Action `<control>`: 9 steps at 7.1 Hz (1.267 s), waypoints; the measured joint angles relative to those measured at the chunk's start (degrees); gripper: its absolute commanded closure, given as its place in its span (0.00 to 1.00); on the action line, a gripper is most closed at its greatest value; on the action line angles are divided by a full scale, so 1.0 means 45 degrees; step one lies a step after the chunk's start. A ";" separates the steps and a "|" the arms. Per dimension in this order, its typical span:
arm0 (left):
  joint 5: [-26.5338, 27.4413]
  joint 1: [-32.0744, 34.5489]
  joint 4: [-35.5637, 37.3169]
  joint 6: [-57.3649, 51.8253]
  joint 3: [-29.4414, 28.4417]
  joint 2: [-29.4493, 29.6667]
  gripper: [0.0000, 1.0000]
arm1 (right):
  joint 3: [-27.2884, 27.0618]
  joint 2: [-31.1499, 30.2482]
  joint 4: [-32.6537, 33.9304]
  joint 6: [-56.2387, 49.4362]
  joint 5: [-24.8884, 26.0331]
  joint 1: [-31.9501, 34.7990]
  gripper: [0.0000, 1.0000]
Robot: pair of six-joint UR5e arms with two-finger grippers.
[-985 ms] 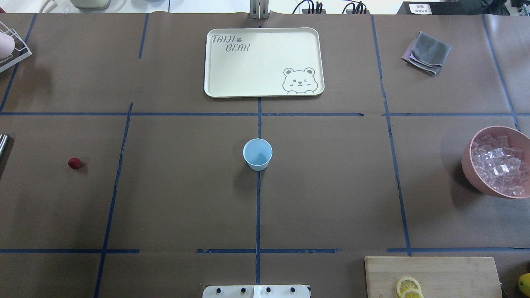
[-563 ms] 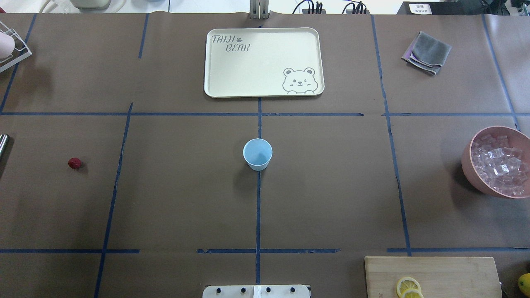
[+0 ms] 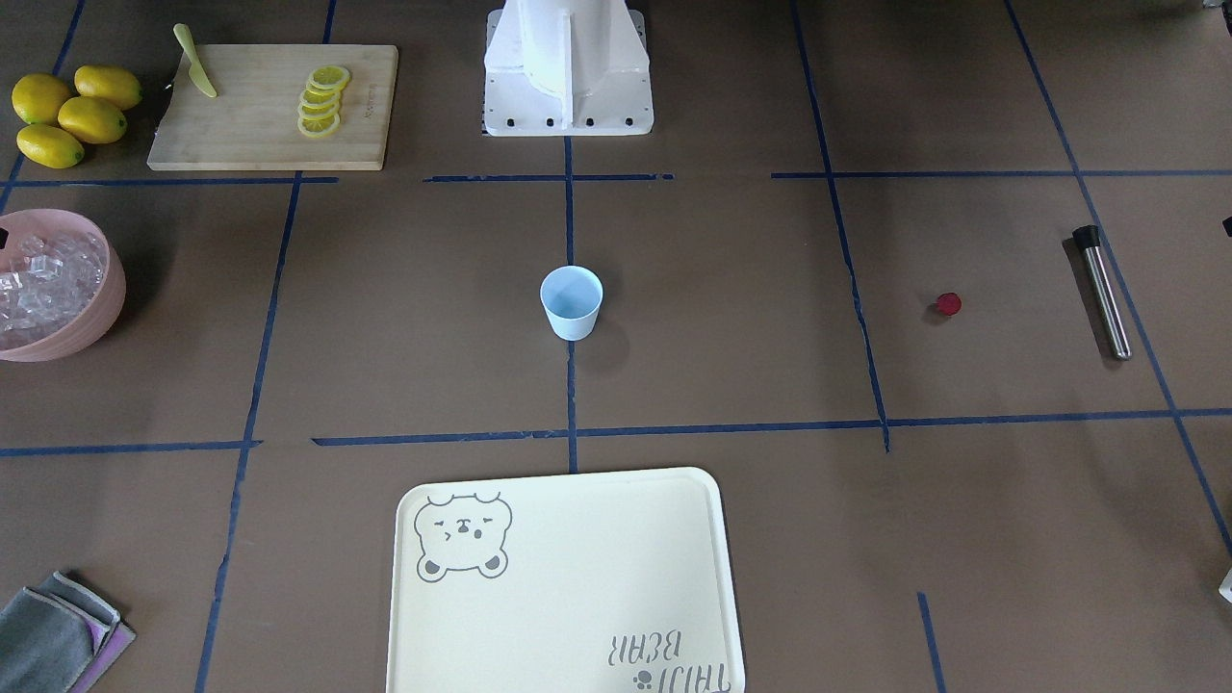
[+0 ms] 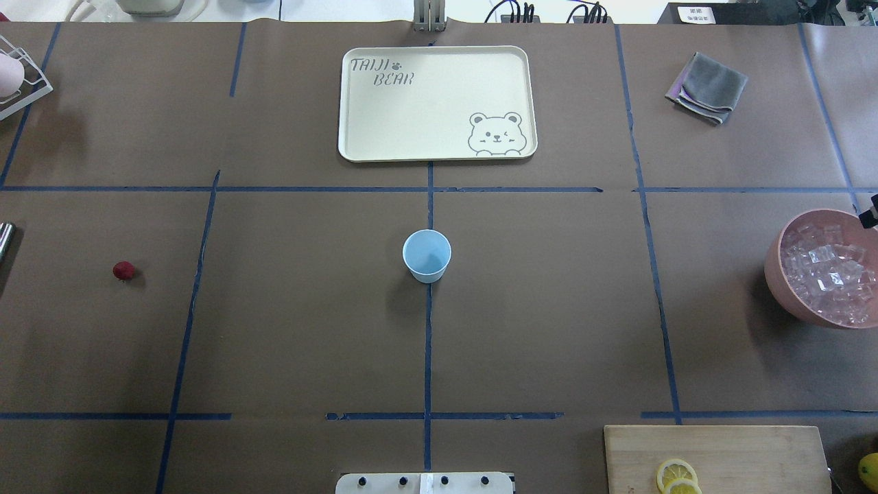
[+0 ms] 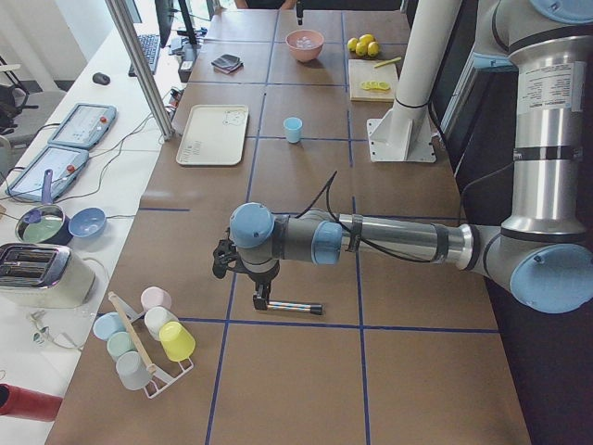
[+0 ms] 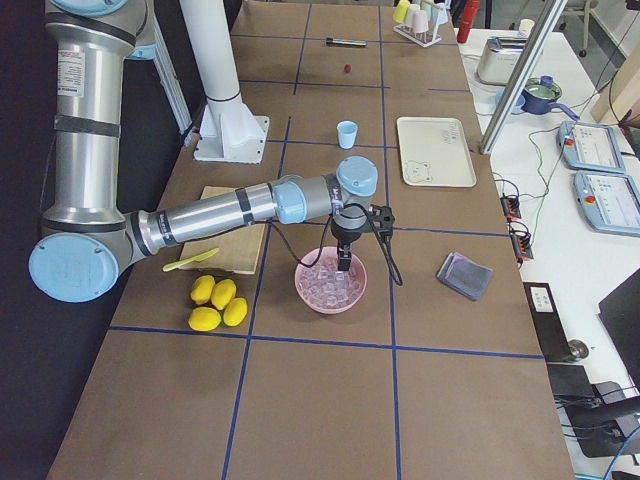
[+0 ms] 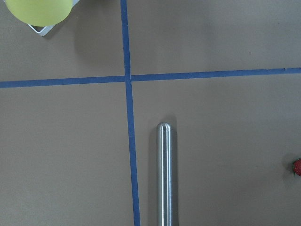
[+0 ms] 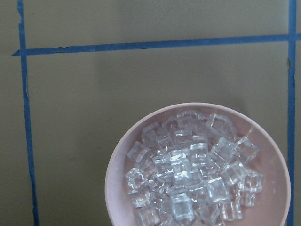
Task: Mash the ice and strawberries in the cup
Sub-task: 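Lower the right gripper into the pink bowl and grasp ice cubes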
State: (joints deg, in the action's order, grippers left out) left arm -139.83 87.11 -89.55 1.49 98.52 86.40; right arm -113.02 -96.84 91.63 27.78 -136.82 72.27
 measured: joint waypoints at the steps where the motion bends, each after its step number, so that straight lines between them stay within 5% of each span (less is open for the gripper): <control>1: -0.0004 0.0008 -0.0007 0.0000 0.0007 -0.0024 0.00 | -0.0074 -0.0371 -0.0615 0.1768 0.0005 -0.0360 0.05; 4: -0.0018 0.0017 -0.0021 0.0013 0.0040 -0.0075 0.00 | 0.0229 -0.1697 -0.4003 0.6555 0.0847 -0.1731 0.12; 6: -0.0020 0.0024 -0.0022 0.0019 0.0085 -0.0079 0.00 | 0.0436 -0.1640 -0.4505 0.8171 0.2284 -0.2966 0.12; 9: -0.0020 0.0036 -0.0022 0.0020 0.0181 -0.0079 0.00 | 0.0662 -0.1539 -0.4570 0.8475 0.2819 -0.3236 0.12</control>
State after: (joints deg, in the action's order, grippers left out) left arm -139.92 87.27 -89.65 1.58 99.33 86.04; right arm -110.04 -103.76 71.06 65.92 -124.14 57.70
